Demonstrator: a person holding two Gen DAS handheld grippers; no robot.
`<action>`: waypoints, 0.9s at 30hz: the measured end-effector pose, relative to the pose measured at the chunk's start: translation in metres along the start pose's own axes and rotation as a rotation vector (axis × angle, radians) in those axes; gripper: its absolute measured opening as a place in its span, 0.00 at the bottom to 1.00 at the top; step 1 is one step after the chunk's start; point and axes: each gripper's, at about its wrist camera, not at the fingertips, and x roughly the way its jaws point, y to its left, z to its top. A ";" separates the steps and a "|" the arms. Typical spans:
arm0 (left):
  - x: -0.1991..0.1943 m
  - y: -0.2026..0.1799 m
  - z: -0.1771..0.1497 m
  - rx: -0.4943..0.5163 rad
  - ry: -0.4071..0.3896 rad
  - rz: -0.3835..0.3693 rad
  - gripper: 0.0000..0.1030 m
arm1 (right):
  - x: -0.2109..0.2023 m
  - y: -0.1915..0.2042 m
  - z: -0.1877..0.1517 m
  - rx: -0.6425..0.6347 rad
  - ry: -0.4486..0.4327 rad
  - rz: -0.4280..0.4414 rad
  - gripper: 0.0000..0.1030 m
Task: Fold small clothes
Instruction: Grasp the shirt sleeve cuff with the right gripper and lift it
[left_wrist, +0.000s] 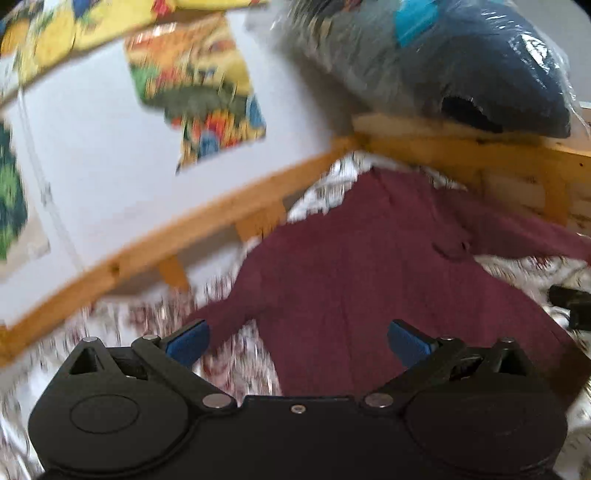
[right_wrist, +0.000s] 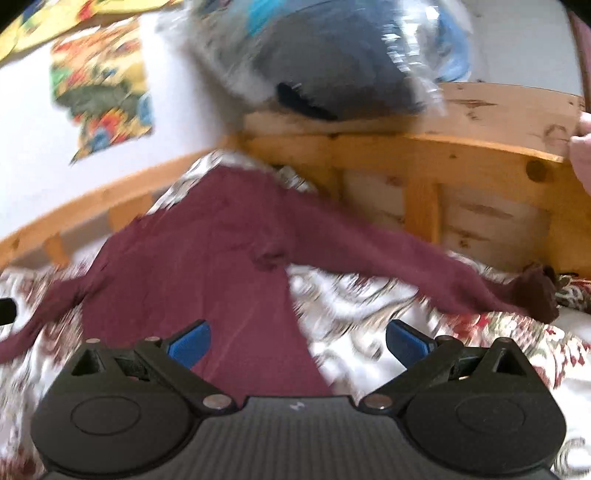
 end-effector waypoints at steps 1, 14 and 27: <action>0.005 -0.006 0.001 0.003 -0.016 -0.006 0.99 | 0.001 -0.005 0.000 0.007 -0.022 -0.021 1.00; 0.079 -0.045 -0.052 0.044 0.126 -0.120 0.99 | 0.004 -0.091 -0.003 0.161 -0.185 -0.489 0.91; 0.093 0.009 -0.054 0.081 0.174 -0.062 0.99 | 0.049 -0.120 0.001 0.338 -0.056 -0.546 0.14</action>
